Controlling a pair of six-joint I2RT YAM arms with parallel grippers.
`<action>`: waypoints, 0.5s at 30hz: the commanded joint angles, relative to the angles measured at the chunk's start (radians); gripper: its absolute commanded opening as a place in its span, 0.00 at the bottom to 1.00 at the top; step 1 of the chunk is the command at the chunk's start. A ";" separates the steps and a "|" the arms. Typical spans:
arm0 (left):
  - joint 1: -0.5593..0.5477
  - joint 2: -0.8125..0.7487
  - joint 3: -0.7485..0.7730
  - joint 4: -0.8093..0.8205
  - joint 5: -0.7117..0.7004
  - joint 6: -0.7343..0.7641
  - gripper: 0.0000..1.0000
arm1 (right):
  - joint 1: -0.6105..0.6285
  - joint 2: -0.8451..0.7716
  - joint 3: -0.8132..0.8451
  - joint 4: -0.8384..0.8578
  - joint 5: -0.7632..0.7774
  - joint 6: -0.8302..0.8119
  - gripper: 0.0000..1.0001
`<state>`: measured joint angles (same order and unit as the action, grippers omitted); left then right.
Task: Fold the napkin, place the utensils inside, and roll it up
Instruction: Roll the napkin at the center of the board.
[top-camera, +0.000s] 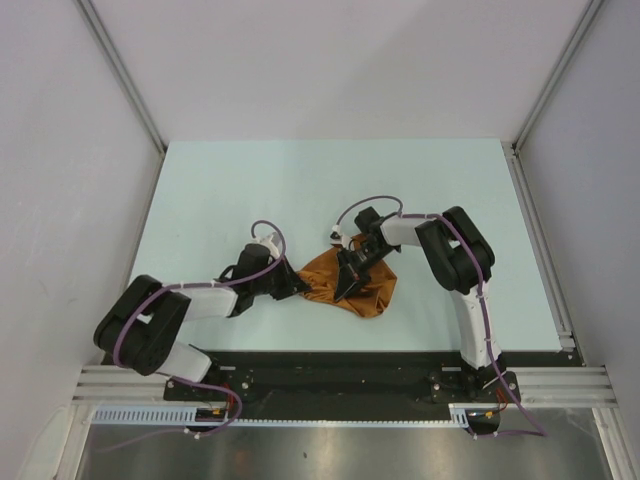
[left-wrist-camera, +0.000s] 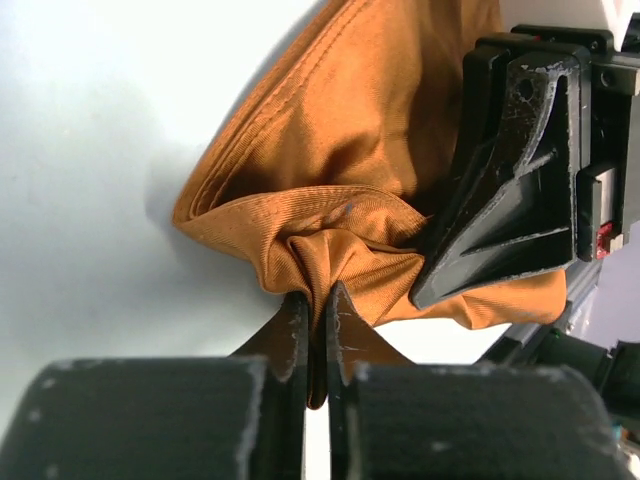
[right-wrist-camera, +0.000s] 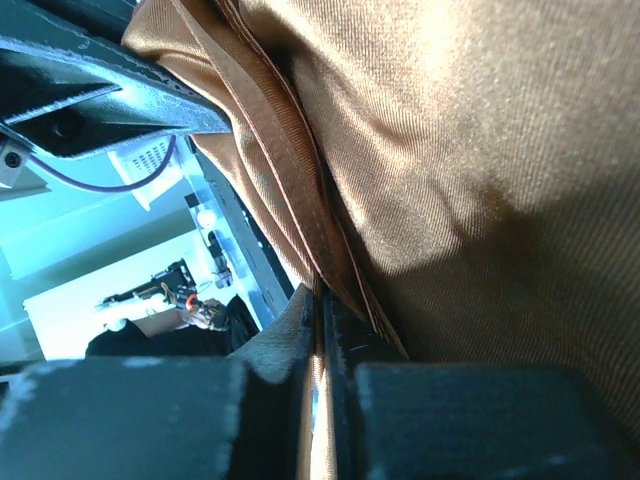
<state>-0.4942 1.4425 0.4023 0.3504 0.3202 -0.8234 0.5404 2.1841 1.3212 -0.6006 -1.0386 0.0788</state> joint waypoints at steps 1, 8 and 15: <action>0.031 0.038 0.038 -0.005 0.066 -0.002 0.00 | -0.008 -0.053 0.039 -0.050 0.109 -0.005 0.14; 0.083 0.104 0.139 -0.134 0.132 0.072 0.00 | -0.008 -0.263 0.032 -0.044 0.276 -0.022 0.59; 0.094 0.179 0.213 -0.186 0.204 0.109 0.00 | 0.125 -0.589 -0.138 0.056 0.679 -0.106 0.71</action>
<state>-0.4103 1.5951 0.5705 0.2054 0.4965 -0.7650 0.5568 1.7580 1.2602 -0.5922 -0.6544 0.0483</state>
